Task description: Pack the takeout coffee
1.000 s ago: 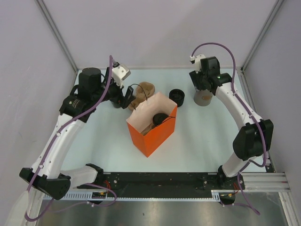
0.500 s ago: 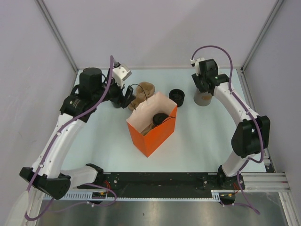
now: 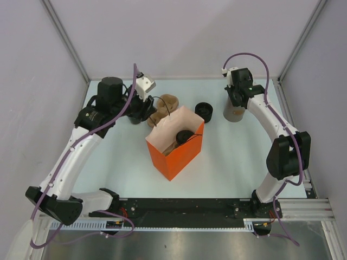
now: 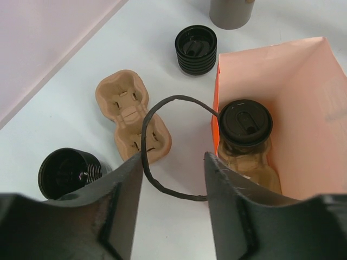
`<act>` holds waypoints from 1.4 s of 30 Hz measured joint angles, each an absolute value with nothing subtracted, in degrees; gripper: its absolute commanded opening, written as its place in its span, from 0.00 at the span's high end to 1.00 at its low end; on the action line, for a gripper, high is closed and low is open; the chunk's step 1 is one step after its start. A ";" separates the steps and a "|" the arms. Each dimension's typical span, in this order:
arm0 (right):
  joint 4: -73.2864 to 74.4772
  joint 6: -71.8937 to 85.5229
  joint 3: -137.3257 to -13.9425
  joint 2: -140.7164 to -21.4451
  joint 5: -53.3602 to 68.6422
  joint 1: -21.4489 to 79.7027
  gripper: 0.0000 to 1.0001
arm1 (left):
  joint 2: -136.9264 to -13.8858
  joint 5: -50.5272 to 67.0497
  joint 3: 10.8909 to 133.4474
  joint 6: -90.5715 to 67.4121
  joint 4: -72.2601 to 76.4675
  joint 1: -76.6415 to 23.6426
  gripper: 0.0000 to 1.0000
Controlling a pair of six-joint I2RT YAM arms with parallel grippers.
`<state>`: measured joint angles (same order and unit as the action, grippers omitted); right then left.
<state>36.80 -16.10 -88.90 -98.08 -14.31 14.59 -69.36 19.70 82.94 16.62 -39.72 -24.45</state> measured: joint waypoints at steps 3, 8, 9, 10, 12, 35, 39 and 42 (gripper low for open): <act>36.80 -16.10 -88.90 -98.06 -14.39 14.59 0.98 | -70.13 19.66 83.02 16.69 -39.72 -24.77 0.60; 36.80 -16.10 -88.90 -98.06 -14.59 14.59 1.00 | -72.69 19.62 84.66 17.06 -39.75 -25.85 0.64; 36.86 -16.10 -88.92 -98.06 -14.57 14.59 1.00 | -73.32 19.59 85.27 17.06 -39.72 -26.13 0.64; 37.01 -16.10 -88.99 -98.04 -14.52 14.59 1.00 | -73.97 19.59 85.97 17.08 -39.72 -26.39 0.65; 37.54 -16.10 -89.19 -97.76 -14.28 14.59 1.00 | -75.16 19.57 87.31 17.10 -39.72 -26.89 0.66; 40.36 -23.83 -99.81 -72.25 -12.60 34.48 1.00 | -79.79 17.21 93.12 17.65 -39.90 -30.70 0.88; 42.00 -24.27 -103.66 -69.54 -7.66 36.40 1.00 | -81.14 17.06 94.72 18.06 -40.07 -31.00 0.92; 43.88 -24.27 -106.45 -68.49 -2.90 36.88 1.00 | -83.05 16.62 97.03 18.15 -40.45 -31.18 0.93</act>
<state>43.88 -24.27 -106.45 -68.49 -2.90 36.88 -83.05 16.62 97.03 18.15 -40.45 -31.18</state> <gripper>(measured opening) 0.010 0.088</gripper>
